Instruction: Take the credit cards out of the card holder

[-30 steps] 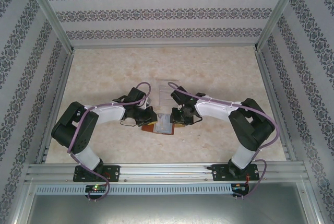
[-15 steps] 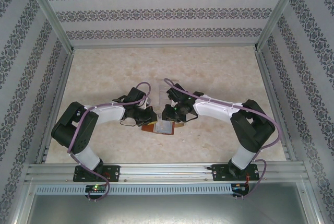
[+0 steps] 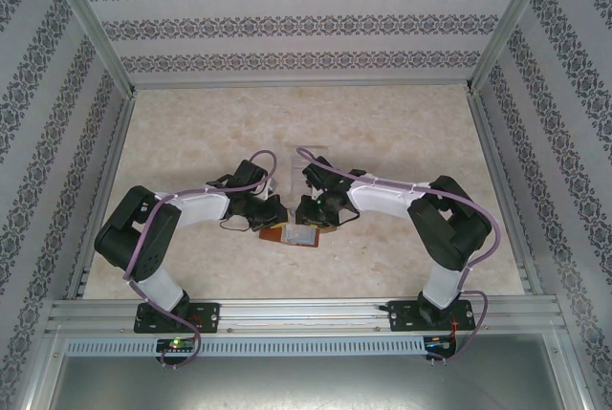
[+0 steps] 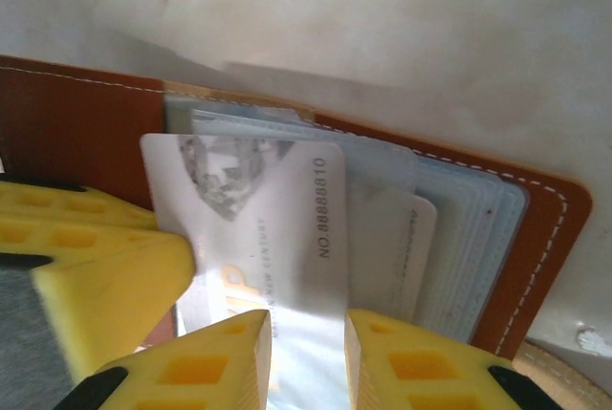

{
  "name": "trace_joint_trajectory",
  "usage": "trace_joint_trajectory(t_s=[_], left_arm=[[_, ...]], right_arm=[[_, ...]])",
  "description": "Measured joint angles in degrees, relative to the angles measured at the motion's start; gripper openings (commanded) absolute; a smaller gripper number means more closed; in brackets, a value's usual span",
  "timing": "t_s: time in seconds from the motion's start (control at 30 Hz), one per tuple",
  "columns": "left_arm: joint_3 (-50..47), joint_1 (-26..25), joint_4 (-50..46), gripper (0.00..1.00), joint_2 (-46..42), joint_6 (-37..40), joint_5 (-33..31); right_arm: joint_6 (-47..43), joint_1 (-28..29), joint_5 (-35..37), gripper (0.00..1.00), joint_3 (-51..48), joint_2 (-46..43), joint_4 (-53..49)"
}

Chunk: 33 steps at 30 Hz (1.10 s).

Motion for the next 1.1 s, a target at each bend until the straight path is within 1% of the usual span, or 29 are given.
trace_joint_trajectory(t_s=[0.4, 0.87, 1.1], left_arm=[[0.26, 0.00, -0.68, 0.04, -0.04, 0.85, -0.33], [2.38, 0.68, -7.41, 0.03, -2.36, 7.61, -1.40], [3.19, 1.31, -9.94, 0.03, -2.71, 9.79, -1.86]], right_arm=[[-0.63, 0.00, 0.61, 0.28, 0.63, 0.57, -0.83], [-0.87, -0.04, 0.76, 0.28, 0.61, 0.52, -0.85], [-0.90, -0.04, 0.79, 0.28, 0.61, 0.46, -0.85]])
